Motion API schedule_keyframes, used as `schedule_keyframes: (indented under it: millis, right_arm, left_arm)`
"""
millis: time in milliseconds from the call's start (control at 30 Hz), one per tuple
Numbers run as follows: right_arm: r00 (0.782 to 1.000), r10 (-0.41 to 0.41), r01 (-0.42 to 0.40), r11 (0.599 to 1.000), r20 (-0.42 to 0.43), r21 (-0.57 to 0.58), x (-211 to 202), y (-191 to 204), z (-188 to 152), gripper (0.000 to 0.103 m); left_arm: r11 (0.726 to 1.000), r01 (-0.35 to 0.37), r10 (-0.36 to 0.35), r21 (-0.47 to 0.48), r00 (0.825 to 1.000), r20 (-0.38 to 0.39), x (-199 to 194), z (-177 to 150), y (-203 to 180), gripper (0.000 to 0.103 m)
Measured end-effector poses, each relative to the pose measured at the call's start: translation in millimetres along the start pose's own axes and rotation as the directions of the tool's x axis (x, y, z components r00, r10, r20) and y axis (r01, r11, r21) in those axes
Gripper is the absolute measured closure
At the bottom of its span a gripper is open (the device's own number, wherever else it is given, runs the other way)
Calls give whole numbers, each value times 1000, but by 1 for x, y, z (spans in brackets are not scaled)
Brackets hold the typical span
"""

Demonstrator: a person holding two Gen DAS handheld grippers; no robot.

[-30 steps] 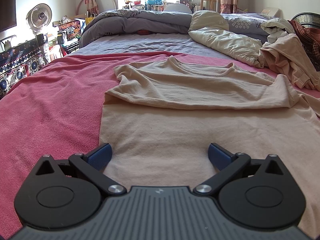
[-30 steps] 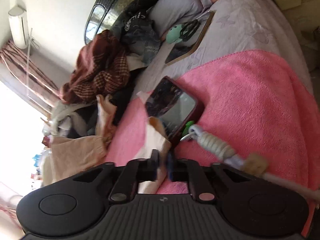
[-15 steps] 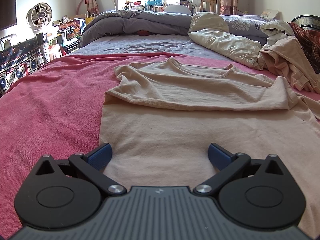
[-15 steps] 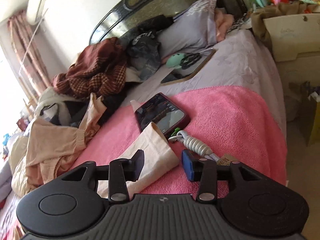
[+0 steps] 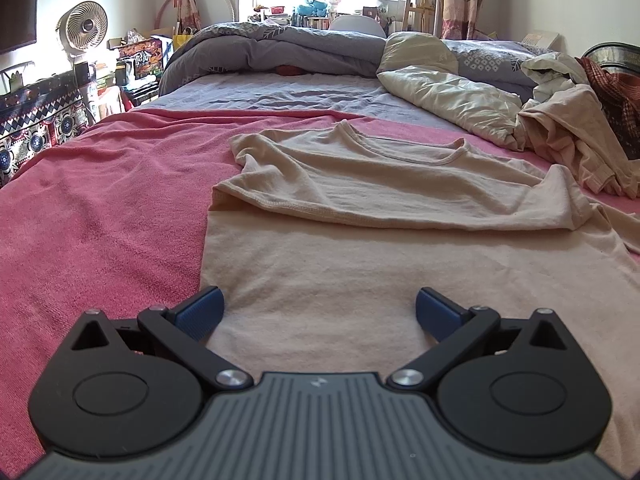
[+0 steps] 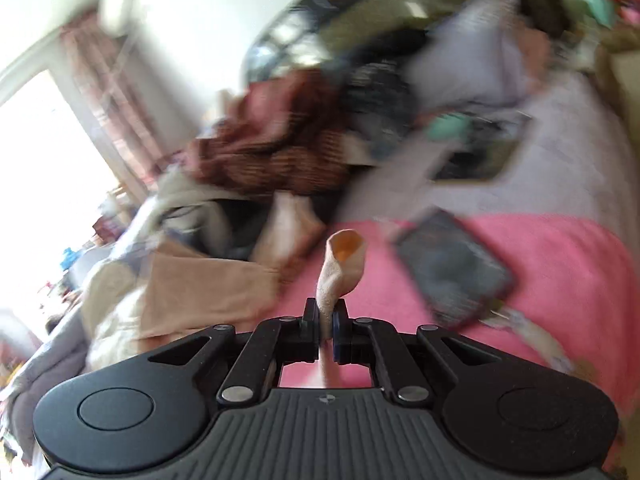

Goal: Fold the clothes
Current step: 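Open the right gripper and withdraw both grippers above the shirt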

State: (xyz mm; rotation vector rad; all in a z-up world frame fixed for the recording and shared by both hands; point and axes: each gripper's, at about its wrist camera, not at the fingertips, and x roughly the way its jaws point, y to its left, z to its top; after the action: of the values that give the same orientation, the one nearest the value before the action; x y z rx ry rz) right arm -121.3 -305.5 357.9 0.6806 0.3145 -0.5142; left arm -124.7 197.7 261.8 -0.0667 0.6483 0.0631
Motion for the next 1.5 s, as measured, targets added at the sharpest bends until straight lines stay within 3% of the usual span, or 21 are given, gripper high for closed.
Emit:
schedule_keyframes:
  millis: [100,167,267,367,467,533,567,600,667,733,767,833,967,1067,1167,1267,1333,1500]
  right_arm:
    - [986,164,-165,973,-19,-160,-6,94,4,95]
    - [948,312,-317,912,-61,-261,-17,170,-14,95]
    - [839,499,-544,761,-217,-353,-34,270,-77,95]
    - [730,537,-682,604,-423,-411,-44,338,-178,95]
    - [636,435,-760,496,-637,-420,-35,355,-284,90]
    - [603,307,-774,446,-736,-448,-29,347,-340,82]
    - [599,276,-777,428,-752,-462,-33,339,-355,78]
    - [599,311,-787,399,-738,-471,-42,328,-358,75]
    - [577,361,-812,354,-733,-464,-58,309,-344,31]
    - [563,397,-822,358,-725,-443,-70,291,-319,24]
    - [565,417,-821,369,-712,-436,-72,281,-302,24]
    - [612,428,-787,415,-665,-457,-71,262,-273,24]
    - [794,364,-607,462,-487,-646,-60,222,-226,24]
    - [885,282,-465,468,-371,-752,-44,190,-205,23]
    - [932,207,-360,460,-297,-812,-23,170,-197,23]
    - [957,159,-289,429,-244,-856,3,161,-204,23]
    - [964,165,-258,416,-207,-872,13,159,-207,23]
    - [990,96,-130,356,-103,-926,47,164,-222,25]
  left_arm:
    - [998,15,-9,-64,997,80,-29,5,26,0]
    - [993,5,13,-121,989,147,-56,6,56,0]
    - [974,-52,94,-219,978,188,-89,2,105,0]
    - [934,-122,185,-336,969,163,-102,-12,150,0]
    - [889,-159,235,-430,963,130,-108,-31,181,1]
    - [866,-178,250,-467,963,96,-107,-44,194,1]
    - [859,-183,251,-477,965,81,-105,-50,198,1]
    - [859,-185,251,-476,965,78,-104,-52,199,1]
    - [867,-190,254,-461,964,81,-100,-51,195,1]
    - [887,-172,232,-429,969,90,-96,-40,185,1]
    - [904,-160,217,-396,971,104,-93,-31,177,1]
    - [944,-143,190,-297,972,137,-86,-12,154,1]
    - [989,-121,135,-84,974,183,-62,24,99,1]
    - [992,-122,119,9,978,174,-32,46,66,0]
    - [979,-190,180,67,975,132,6,61,39,0]
    - [943,-324,321,78,945,57,44,63,29,0]
    - [926,-372,374,69,927,-16,62,59,34,0]
    - [954,-293,290,-57,955,-61,62,53,58,0]
